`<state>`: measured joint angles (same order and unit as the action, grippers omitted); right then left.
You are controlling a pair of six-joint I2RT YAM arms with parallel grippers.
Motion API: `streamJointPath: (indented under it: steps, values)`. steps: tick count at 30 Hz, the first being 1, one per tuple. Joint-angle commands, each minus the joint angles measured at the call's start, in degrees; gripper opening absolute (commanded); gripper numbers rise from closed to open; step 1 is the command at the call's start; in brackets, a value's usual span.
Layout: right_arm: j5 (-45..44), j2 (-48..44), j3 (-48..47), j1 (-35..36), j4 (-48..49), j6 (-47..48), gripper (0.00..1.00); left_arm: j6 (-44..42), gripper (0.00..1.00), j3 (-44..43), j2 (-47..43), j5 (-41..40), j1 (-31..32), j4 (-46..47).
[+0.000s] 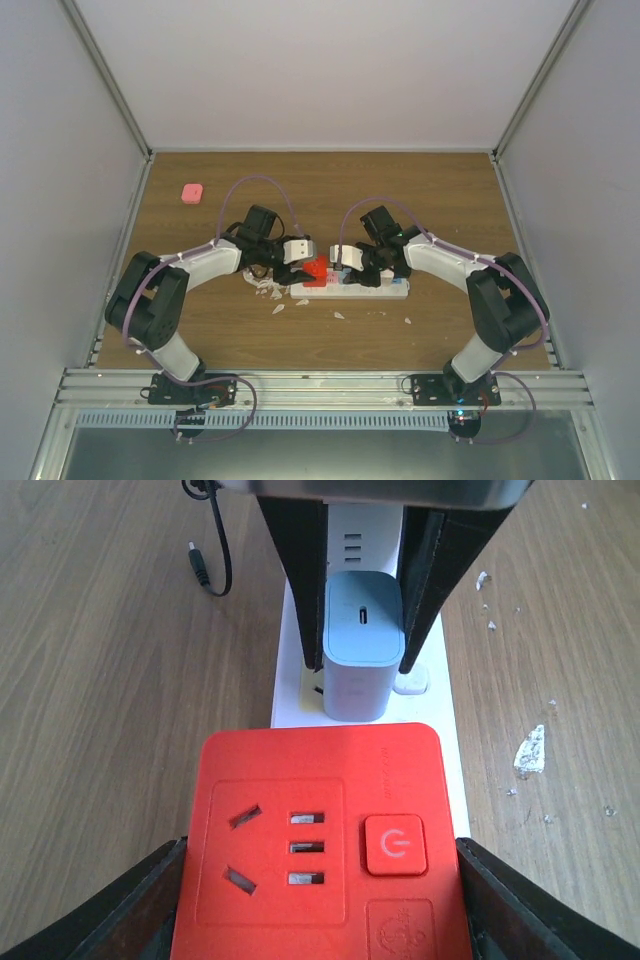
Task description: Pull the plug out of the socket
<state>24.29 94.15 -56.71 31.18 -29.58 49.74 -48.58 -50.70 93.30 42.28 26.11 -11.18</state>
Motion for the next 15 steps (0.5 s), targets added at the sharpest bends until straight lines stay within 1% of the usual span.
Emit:
streamJointPath:
  steps: [1, 5, 15]
  values:
    - [-3.0, 2.7, -0.4, 0.3, 0.0, 1.5, 0.13, 5.0, 0.34, -3.3, 0.4, 10.4, -0.8, -0.7]
    - [-3.3, 2.9, -0.4, 0.3, 0.0, 1.6, 0.12, 5.8, 0.31, -3.1, 0.1, 11.3, -1.3, -0.4]
    - [-4.1, 3.5, -0.4, 0.3, 0.4, 1.3, 0.12, 1.9, 0.28, 2.2, -5.8, 7.2, -1.1, 2.5]
